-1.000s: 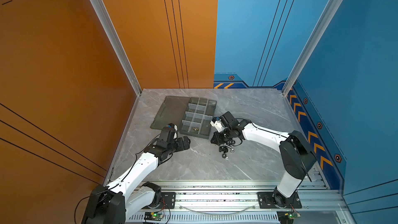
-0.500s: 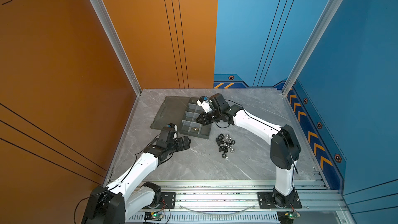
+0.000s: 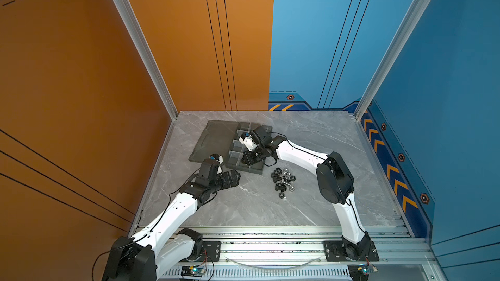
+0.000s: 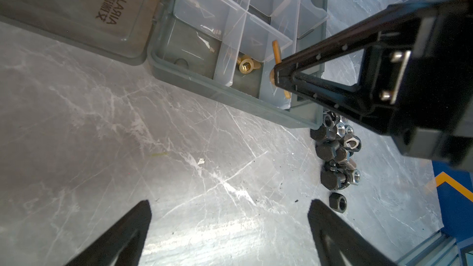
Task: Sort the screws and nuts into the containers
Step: 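Carry the second wing nut with the right gripper into the same compartment, then release the wing nut and return the right gripper over the pile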
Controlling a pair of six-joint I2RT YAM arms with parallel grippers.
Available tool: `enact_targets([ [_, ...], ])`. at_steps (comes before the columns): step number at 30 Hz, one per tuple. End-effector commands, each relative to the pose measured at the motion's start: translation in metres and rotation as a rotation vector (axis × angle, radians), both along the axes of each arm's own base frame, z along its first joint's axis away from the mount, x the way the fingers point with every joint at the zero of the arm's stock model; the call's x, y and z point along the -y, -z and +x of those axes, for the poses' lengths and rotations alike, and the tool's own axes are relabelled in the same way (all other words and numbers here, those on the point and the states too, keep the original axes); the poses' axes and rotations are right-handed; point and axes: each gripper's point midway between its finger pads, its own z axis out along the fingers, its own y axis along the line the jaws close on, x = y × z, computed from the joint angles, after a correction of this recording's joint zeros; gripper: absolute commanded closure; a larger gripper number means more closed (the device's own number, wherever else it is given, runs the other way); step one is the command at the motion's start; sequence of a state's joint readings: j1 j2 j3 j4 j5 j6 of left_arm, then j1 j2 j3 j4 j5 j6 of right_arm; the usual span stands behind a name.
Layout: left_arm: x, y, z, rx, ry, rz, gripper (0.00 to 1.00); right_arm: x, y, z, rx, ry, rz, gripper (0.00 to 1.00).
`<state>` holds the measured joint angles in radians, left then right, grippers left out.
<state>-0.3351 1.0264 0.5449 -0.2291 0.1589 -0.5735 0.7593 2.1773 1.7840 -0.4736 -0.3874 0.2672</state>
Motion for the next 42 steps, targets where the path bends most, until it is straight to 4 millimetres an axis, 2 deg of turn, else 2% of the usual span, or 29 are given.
enact_targets([
  [1, 0.005, -0.009, 0.001, 0.021, 0.009, -0.025, 0.02, 0.003, -0.005, 0.005, 0.034, -0.004, -0.032, 0.94],
  [9, 0.006, -0.008, 0.002, 0.019, 0.013, -0.026, 0.02, 0.002, 0.003, 0.006, 0.024, -0.010, -0.048, 0.88],
  [16, 0.009, -0.007, 0.002, 0.022, 0.026, -0.041, 0.02, 0.002, 0.008, 0.008, 0.006, -0.005, -0.044, 0.70],
  [18, 0.012, -0.015, 0.007, 0.063, 0.028, -0.067, 0.02, 0.003, 0.009, 0.008, -0.003, -0.002, -0.042, 0.67],
  [24, 0.013, -0.015, 0.008, 0.062, 0.030, -0.070, 0.02, 0.007, -0.004, 0.008, 0.003, -0.003, 0.000, 0.60],
  [29, 0.014, -0.014, 0.008, 0.062, 0.029, -0.076, 0.02, 0.015, -0.021, -0.003, 0.012, -0.027, 0.087, 0.58],
  [30, 0.014, -0.015, 0.009, 0.063, 0.028, -0.078, 0.02, 0.020, -0.038, -0.004, 0.036, -0.025, 0.112, 0.57],
  [34, 0.016, -0.015, 0.010, 0.064, 0.027, -0.086, 0.02, 0.035, -0.050, -0.019, 0.052, -0.029, 0.119, 0.56],
  [35, 0.016, -0.015, 0.010, 0.062, 0.028, -0.086, 0.02, 0.052, -0.052, -0.011, 0.054, 0.007, 0.114, 0.56],
  [40, 0.017, -0.012, 0.011, 0.054, 0.027, -0.087, 0.02, 0.093, -0.054, -0.025, 0.042, 0.056, 0.076, 0.54],
  [42, 0.018, -0.013, 0.012, 0.054, 0.030, -0.091, 0.02, 0.113, -0.049, -0.030, 0.035, 0.095, 0.027, 0.53],
])
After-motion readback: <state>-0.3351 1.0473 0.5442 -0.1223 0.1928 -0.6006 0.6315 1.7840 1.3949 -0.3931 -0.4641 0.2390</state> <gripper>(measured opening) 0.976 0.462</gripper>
